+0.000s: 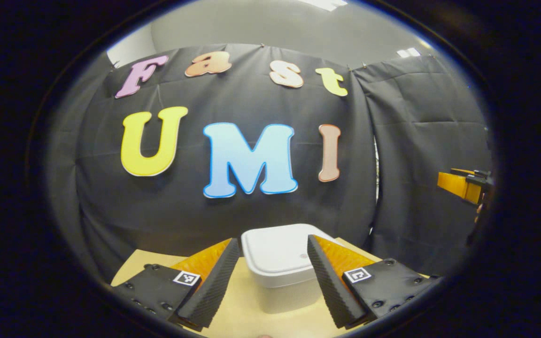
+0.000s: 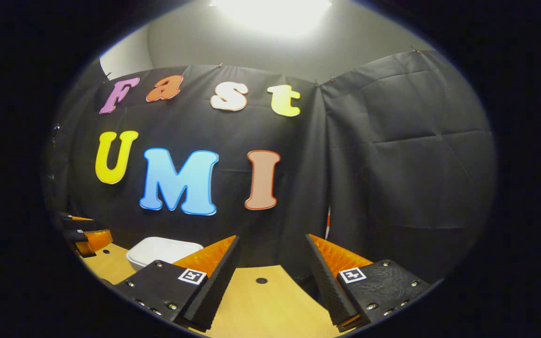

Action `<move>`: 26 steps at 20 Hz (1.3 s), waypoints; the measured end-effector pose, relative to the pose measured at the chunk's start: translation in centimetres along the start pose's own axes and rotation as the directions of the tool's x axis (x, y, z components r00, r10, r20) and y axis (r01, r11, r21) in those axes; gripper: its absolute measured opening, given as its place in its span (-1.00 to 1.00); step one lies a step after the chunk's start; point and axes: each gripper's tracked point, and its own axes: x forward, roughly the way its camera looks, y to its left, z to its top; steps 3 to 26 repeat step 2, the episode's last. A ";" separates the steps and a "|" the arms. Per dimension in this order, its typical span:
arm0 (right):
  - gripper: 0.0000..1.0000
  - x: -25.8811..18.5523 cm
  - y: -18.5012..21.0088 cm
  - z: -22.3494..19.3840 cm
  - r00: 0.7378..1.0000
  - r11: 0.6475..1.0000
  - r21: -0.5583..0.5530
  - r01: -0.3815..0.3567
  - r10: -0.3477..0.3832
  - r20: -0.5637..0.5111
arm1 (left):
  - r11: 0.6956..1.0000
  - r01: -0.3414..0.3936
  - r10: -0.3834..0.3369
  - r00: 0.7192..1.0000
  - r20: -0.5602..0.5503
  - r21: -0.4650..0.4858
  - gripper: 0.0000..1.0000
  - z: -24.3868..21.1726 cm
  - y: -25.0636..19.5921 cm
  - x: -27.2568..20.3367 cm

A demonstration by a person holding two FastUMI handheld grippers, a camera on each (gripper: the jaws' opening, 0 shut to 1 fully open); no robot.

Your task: Press the lid of the desktop garbage bin to open it, pick up the crumpled paper on the desktop and throw it into the bin, then pick up the pop can on the desktop and drop it into the bin, and finally close the garbage bin lid.

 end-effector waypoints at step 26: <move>0.75 0.7 -6.0 -0.8 0.997 1.000 -0.012 0.022 -0.021 0.079 | 0.998 -0.060 0.060 0.997 0.038 -0.010 0.86 -0.3 -5.3 0.3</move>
